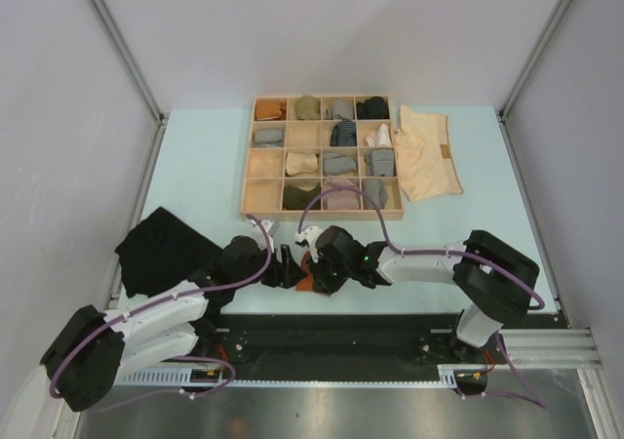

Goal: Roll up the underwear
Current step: Roll the underwear to the center of the board.

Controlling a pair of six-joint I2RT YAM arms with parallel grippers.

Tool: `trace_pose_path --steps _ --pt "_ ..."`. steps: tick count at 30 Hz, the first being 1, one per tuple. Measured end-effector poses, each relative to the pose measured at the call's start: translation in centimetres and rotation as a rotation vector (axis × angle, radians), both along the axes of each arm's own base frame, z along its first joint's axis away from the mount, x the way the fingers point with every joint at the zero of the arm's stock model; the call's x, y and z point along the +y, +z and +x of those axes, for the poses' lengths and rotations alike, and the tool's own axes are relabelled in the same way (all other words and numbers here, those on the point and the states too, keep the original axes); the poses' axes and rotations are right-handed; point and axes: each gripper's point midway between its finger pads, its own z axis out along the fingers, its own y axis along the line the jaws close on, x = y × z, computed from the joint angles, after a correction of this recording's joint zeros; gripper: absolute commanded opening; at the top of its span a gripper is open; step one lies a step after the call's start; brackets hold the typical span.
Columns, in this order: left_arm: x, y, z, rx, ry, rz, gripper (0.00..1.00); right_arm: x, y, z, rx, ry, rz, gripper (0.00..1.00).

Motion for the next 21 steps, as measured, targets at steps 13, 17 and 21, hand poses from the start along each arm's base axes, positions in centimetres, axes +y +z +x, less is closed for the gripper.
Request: trace_pose_path --steps 13,17,21 --pt "-0.4 -1.5 -2.0 -0.031 -0.116 -0.002 0.73 -0.2 0.0 -0.6 0.34 0.012 0.103 0.0" --pt "-1.0 -1.4 -2.2 -0.046 -0.146 -0.021 0.72 -0.2 0.0 -0.4 0.414 0.018 0.124 0.0" --pt "-1.3 -1.5 -2.4 -0.056 -0.167 -0.034 0.7 -0.4 0.0 -0.2 0.48 0.016 0.145 0.0"
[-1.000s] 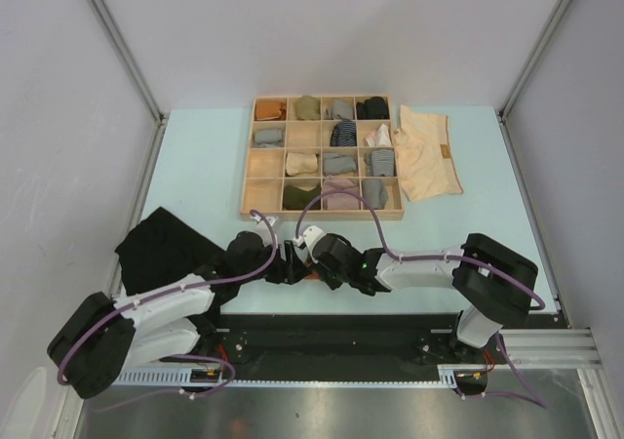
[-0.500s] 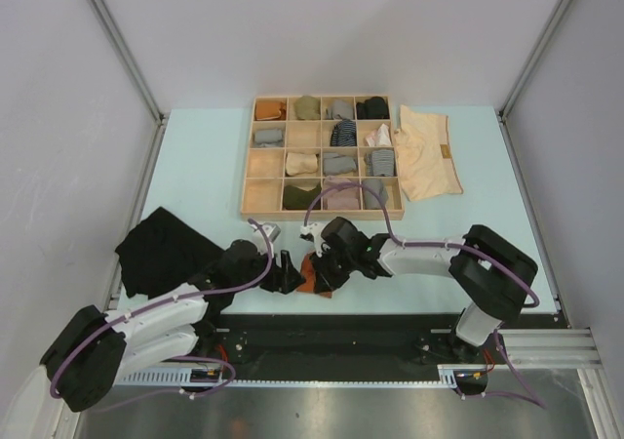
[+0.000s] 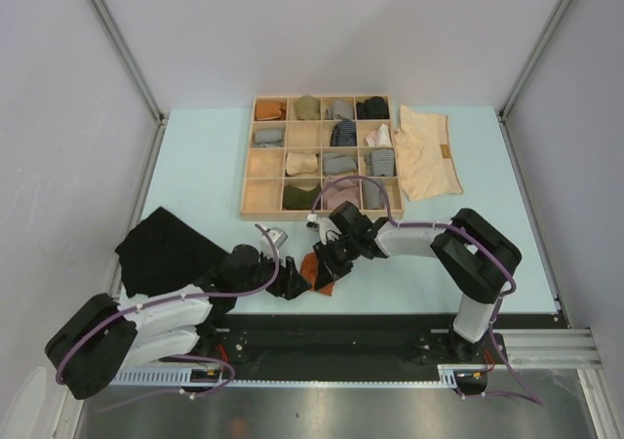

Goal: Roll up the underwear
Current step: Roll the underwear to the center of the board.

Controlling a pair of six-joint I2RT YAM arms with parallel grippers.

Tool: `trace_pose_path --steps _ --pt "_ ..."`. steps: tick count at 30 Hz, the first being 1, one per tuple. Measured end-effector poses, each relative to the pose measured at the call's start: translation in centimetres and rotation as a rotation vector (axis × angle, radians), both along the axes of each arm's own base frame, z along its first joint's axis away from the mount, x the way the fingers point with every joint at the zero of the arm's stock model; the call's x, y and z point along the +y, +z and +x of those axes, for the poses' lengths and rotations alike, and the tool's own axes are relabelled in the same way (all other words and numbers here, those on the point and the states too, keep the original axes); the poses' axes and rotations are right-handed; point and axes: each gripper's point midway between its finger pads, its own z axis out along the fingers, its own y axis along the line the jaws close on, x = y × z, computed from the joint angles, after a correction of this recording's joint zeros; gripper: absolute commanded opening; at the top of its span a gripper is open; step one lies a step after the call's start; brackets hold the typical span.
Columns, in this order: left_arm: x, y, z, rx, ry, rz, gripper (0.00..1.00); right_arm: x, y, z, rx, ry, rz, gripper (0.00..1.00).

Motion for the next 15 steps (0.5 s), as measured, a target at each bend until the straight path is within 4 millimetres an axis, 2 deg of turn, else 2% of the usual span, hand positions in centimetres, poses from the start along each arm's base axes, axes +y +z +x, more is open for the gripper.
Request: trace_pose_path --steps 3,9,10,12,13,14,15 --pt "-0.3 -0.3 -0.1 0.001 -0.014 -0.006 0.65 0.0 0.0 0.1 0.046 0.001 0.018 0.0" --pt "-1.0 -0.5 -0.2 -0.009 -0.043 -0.029 0.42 -0.1 -0.1 0.2 0.113 -0.001 0.045 0.0" --pt "-1.1 -0.6 -0.2 -0.01 -0.046 -0.031 0.32 -0.1 -0.1 0.2 0.123 -0.001 0.049 0.0" --pt "-1.3 -0.7 -0.1 -0.014 -0.049 -0.033 0.19 -0.2 -0.1 0.3 0.141 -0.004 0.057 0.0" --pt "-1.3 -0.9 0.0 -0.015 -0.051 -0.029 0.07 -0.2 -0.1 0.3 0.145 -0.004 0.059 0.0" --pt "-1.3 -1.0 0.0 -0.012 -0.053 -0.026 0.03 -0.2 0.0 0.3 0.147 -0.004 0.062 0.01" --pt "-1.4 -1.1 0.0 -0.008 -0.052 -0.023 0.0 -0.2 0.0 0.3 0.147 -0.004 0.062 0.09"
